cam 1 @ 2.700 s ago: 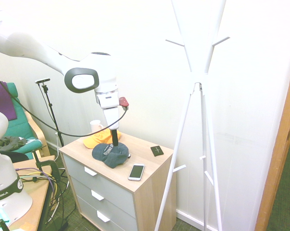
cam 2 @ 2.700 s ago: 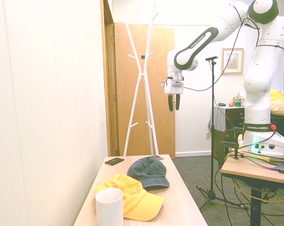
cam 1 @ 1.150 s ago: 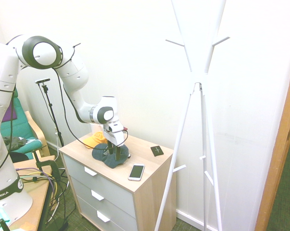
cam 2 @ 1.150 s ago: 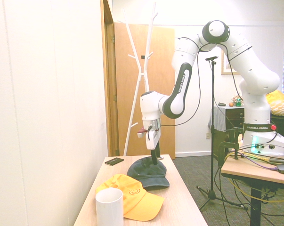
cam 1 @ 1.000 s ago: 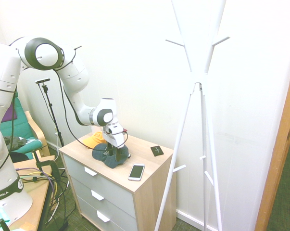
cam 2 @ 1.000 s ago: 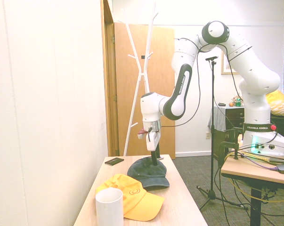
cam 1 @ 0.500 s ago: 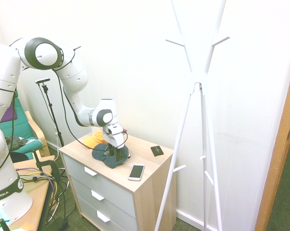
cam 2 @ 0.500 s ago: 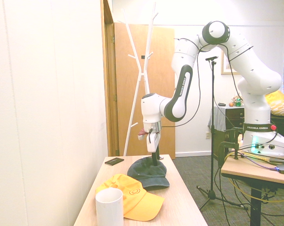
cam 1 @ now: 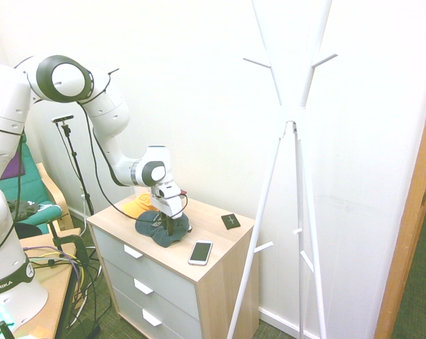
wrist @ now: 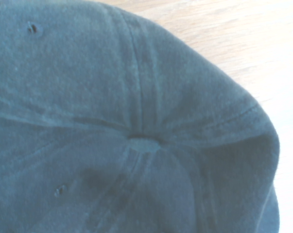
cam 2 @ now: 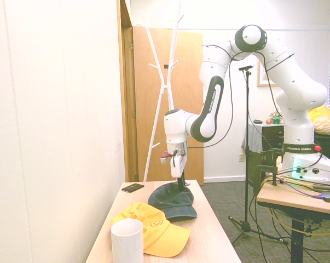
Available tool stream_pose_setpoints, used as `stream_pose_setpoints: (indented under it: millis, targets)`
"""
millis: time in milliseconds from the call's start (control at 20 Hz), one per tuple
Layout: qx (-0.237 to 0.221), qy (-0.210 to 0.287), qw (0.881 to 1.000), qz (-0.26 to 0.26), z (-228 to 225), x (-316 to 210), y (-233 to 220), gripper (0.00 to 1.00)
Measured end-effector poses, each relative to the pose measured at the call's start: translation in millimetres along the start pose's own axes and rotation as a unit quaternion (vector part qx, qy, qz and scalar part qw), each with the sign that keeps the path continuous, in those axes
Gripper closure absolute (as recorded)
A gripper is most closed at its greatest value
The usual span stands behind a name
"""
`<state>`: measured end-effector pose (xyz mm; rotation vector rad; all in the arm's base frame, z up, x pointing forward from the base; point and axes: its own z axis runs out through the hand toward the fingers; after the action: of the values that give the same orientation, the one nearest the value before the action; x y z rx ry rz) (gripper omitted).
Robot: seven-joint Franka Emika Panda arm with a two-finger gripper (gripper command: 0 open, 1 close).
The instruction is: Hang the cap
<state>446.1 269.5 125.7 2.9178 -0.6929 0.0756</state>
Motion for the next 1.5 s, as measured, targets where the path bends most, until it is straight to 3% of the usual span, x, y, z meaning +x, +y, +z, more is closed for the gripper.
stream_pose_setpoints:
  millis: [350,500,900,1150,1500]
  targets:
    - [0.002,0.003,1.0,0.003,-3.0,-0.4,-2.9,1.0]
    - [0.0,0.021,1.0,-0.006,-29.3,2.7,-8.1,1.0]
    - [-0.049,0.147,0.986,-0.058,-191.1,8.4,-10.3,1.0]
    - [-0.115,0.237,0.962,-0.069,-285.1,47.8,15.9,1.0]
    - [-0.146,0.348,0.926,-0.031,-454.0,131.6,80.6,1.0]
